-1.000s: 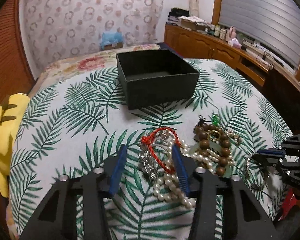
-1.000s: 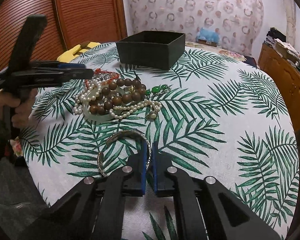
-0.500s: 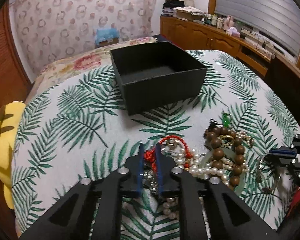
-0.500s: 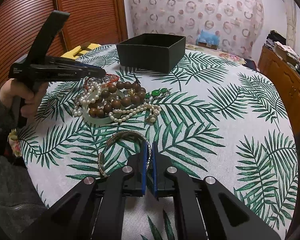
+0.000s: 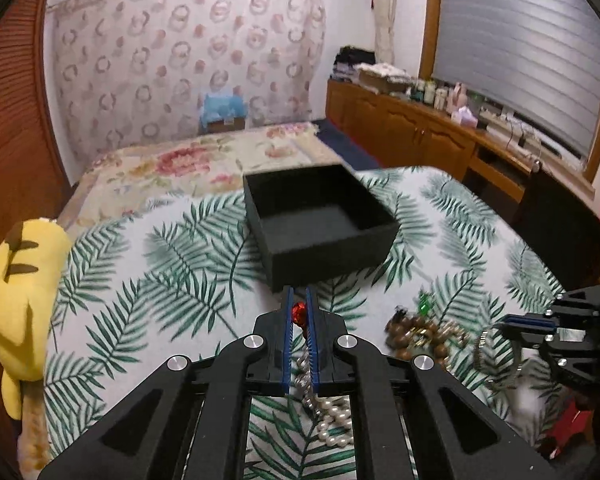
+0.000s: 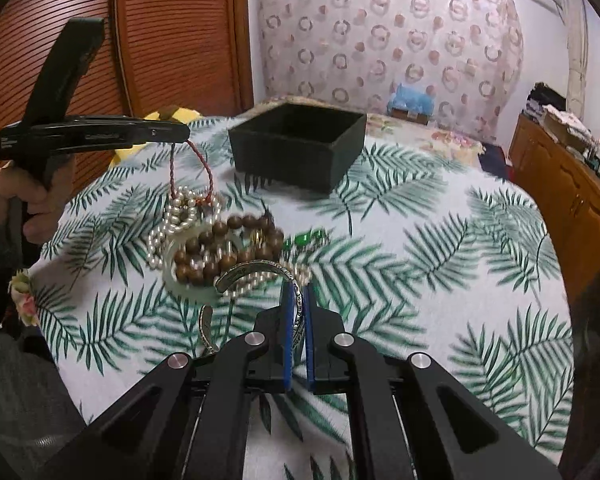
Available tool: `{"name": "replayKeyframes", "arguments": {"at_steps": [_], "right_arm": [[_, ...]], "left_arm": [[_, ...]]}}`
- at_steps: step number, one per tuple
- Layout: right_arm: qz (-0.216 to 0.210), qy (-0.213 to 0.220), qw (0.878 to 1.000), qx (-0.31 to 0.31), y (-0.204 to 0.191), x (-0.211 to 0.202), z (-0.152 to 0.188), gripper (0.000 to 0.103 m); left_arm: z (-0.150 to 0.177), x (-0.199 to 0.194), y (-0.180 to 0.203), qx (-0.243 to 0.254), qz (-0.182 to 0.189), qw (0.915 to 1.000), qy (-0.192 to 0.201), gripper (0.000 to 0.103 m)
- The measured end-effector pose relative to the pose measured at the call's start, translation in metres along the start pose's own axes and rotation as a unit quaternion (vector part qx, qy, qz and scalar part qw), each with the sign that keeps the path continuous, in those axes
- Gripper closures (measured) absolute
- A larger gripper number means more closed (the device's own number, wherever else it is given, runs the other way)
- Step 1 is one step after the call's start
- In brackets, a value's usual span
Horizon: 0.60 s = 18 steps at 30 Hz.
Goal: Organize jewelry
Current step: 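Grasp the red cord bracelet with the left gripper while the right gripper grasps the silver bangle, then carry both bracelets into the black box and open both grippers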
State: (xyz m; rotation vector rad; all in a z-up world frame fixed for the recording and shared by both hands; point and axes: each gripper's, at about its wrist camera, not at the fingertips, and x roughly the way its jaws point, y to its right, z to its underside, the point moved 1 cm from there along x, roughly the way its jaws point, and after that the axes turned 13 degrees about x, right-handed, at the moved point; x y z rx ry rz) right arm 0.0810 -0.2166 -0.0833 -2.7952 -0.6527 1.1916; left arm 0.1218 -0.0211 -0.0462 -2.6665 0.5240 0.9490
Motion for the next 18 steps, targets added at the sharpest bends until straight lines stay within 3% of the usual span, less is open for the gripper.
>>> {"name": "replayKeyframes", "arguments": {"at_steps": [18], "right_arm": [[0.004, 0.028, 1.000, -0.004, -0.004, -0.008, -0.022, 0.097]], "left_arm": [[-0.051, -0.060, 0.001, 0.013, 0.007, 0.9967, 0.080, 0.098]]}}
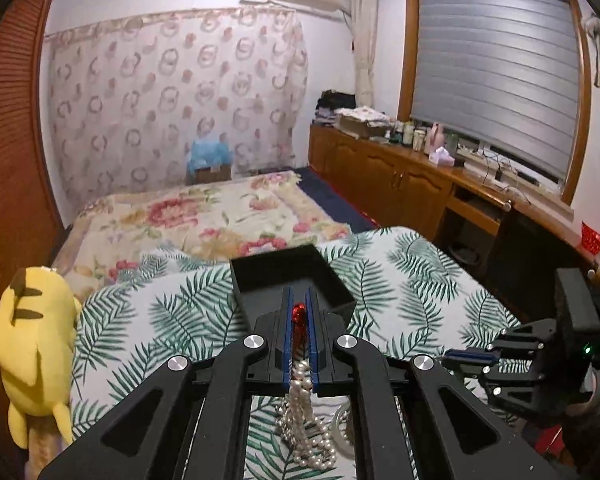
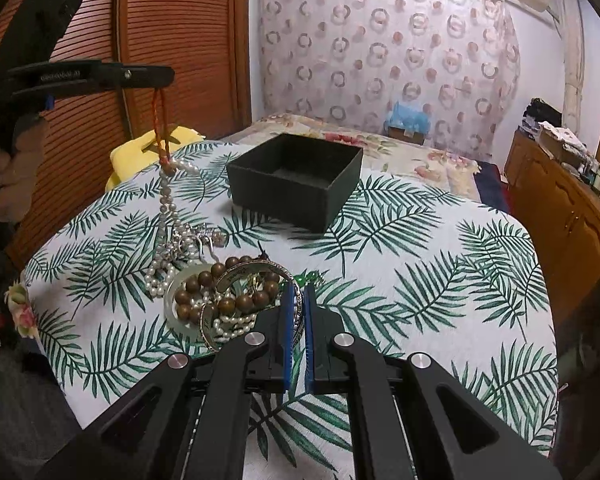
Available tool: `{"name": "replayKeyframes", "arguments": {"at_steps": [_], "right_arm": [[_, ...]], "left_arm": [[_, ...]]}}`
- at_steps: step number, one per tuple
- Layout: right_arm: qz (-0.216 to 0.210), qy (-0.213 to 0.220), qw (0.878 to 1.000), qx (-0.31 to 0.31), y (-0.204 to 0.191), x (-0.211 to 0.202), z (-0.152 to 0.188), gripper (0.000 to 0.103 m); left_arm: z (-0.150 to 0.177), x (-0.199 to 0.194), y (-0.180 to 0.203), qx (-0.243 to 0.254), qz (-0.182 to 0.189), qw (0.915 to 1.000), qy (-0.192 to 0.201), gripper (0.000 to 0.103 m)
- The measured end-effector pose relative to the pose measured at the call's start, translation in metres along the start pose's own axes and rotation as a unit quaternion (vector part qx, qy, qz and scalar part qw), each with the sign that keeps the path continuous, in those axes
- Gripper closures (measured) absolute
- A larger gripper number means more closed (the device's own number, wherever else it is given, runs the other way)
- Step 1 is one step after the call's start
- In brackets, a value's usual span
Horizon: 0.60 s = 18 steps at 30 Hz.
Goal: Organize jewelry
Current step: 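Carry both bracelets into the black box and open both grippers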
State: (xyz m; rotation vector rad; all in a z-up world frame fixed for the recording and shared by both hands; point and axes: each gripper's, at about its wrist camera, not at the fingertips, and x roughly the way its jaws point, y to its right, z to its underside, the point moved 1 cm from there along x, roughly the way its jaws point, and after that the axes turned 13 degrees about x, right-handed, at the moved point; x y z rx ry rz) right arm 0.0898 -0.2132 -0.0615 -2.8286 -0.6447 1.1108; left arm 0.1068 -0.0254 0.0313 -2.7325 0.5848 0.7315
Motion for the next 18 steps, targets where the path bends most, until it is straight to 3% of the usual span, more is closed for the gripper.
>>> {"name": "replayKeyframes", "arguments": {"at_steps": [11, 18], "right_arm": [[0.002, 0.010, 1.000, 0.000, 0.000, -0.004, -0.007, 0.097], [0.002, 0.017, 1.000, -0.001, 0.001, -0.004, -0.016, 0.097]], "left_arm": [[-0.034, -0.026, -0.005, -0.002, -0.003, 0.9987, 0.050, 0.098], [-0.043, -0.028, -0.010, 0.008, -0.022, 0.9984, 0.052, 0.098]]}}
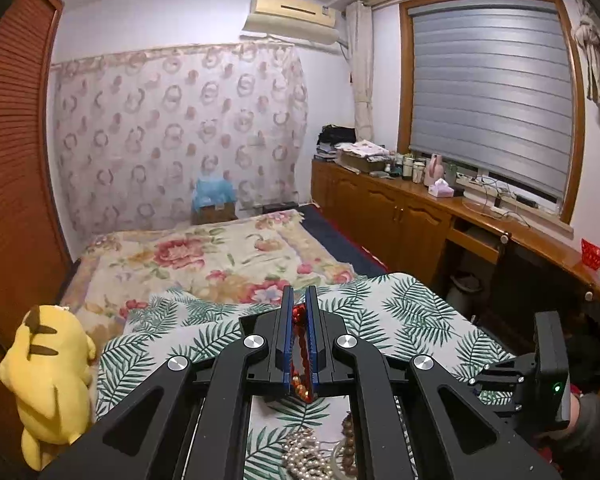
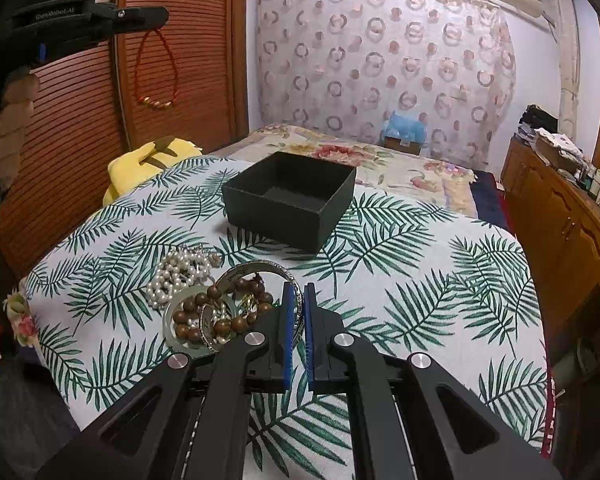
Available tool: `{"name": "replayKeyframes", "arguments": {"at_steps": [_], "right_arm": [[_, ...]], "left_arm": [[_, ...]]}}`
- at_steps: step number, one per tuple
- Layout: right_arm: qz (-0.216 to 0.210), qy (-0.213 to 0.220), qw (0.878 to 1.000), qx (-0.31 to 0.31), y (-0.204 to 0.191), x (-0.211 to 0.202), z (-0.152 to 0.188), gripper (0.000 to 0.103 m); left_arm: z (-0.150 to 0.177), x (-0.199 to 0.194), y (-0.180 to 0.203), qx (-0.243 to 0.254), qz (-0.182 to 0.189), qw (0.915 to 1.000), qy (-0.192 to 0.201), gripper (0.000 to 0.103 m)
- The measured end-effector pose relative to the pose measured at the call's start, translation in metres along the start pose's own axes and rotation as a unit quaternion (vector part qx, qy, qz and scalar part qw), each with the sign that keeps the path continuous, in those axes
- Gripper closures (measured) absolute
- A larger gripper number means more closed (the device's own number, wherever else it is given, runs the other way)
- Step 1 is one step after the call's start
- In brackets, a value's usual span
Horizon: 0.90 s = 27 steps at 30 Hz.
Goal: Organize jewelry
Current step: 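Carry both bracelets into the black box and open both grippers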
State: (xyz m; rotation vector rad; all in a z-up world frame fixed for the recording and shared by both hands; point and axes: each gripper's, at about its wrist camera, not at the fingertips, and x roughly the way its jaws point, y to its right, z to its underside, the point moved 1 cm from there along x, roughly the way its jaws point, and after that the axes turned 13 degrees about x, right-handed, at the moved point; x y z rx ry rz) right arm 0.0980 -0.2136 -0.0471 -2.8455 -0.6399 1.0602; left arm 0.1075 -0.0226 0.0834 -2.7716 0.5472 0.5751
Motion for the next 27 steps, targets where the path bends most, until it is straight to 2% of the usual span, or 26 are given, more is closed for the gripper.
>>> {"name": "replayKeyframes", "arguments": {"at_steps": [8, 15, 19, 22, 27], "right_arm": [[0.001, 0.014, 1.000, -0.016, 0.000, 0.022, -0.029, 0.097], [0.010, 0.026, 0.999, -0.031, 0.004, 0.064, -0.069, 0.097], [0.004, 0.033, 0.999, -0.031, 0.007, 0.086, -0.094, 0.097], [-0.001, 0.022, 0.999, -0.037, 0.006, 0.109, -0.106, 0.097], [-0.008, -0.004, 0.999, -0.050, 0.004, 0.138, -0.102, 0.097]], "left_arm": [[0.017, 0.037, -0.008, -0.009, 0.004, 0.9995, -0.030, 0.098], [0.030, 0.084, -0.014, -0.009, 0.008, 0.9980, -0.062, 0.098], [0.030, 0.099, -0.017, -0.010, 0.011, 0.9976, -0.068, 0.098], [0.028, 0.108, -0.020, -0.010, 0.013, 0.9975, -0.070, 0.098], [0.030, 0.125, -0.024, -0.013, 0.021, 0.9968, -0.076, 0.098]]}}
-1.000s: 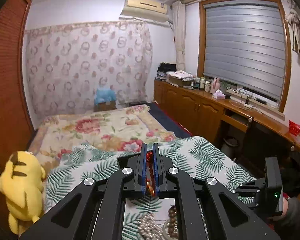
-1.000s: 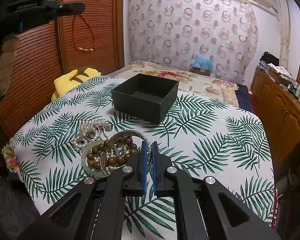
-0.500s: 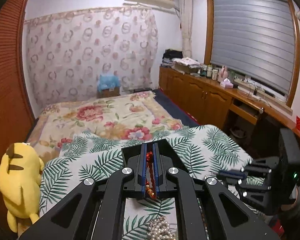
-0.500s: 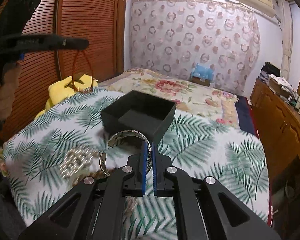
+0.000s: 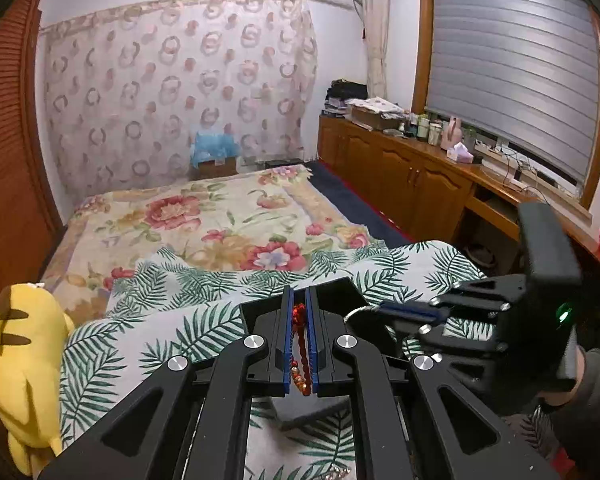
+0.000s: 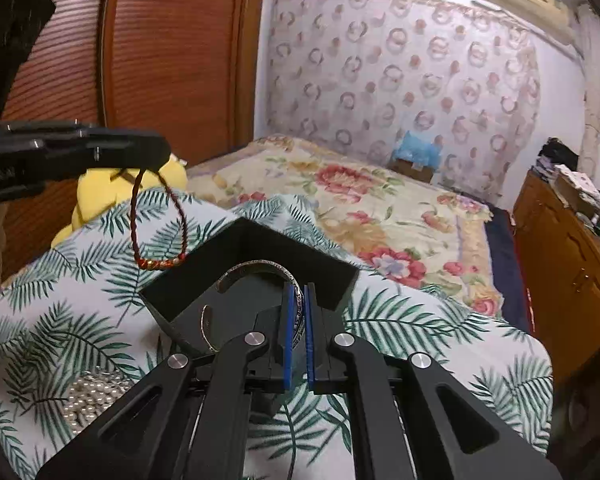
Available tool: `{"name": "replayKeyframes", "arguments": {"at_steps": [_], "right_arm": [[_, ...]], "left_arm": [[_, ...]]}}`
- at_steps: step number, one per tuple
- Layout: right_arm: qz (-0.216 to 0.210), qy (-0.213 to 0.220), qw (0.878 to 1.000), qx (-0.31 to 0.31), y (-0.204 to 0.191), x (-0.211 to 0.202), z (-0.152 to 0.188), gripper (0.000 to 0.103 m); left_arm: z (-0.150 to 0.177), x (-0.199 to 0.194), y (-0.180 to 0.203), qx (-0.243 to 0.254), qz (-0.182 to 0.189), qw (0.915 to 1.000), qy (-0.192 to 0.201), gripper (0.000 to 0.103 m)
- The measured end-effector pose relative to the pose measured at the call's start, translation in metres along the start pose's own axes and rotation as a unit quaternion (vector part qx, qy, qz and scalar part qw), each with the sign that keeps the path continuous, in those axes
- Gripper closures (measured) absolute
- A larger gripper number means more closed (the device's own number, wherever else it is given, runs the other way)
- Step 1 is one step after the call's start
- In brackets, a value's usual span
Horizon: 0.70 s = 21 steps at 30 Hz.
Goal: Organize jewelry
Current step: 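Carry both bracelets into the black box and open both grippers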
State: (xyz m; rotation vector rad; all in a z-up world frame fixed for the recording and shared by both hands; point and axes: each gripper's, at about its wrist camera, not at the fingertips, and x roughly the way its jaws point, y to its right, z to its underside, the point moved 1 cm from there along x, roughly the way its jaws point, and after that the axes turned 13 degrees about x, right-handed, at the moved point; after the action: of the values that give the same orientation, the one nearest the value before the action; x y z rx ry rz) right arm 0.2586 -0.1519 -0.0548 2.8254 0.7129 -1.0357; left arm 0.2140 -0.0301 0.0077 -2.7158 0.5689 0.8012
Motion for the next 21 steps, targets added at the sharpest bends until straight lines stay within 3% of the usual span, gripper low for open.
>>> {"name": "replayKeyframes", "arguments": {"at_steps": [3, 10, 21], "right_arm": [[-0.010, -0.016, 1.000, -0.011, -0.002, 0.014, 0.004, 0.094], [-0.026, -0.003, 1.000, -0.007, 0.004, 0.006, 0.001, 0.094], [-0.004, 0.010, 1.000, 0.006, 0.023, -0.014, 0.003, 0.094]], "left_arm": [[0.001, 0.012, -0.001, -0.001, 0.007, 0.9999, -0.008, 0.098], [0.003, 0.034, -0.001, -0.005, 0.023, 0.9995, -0.022, 0.098], [-0.008, 0.061, 0.006, -0.007, 0.051, 0.9983, -0.028, 0.098]]}}
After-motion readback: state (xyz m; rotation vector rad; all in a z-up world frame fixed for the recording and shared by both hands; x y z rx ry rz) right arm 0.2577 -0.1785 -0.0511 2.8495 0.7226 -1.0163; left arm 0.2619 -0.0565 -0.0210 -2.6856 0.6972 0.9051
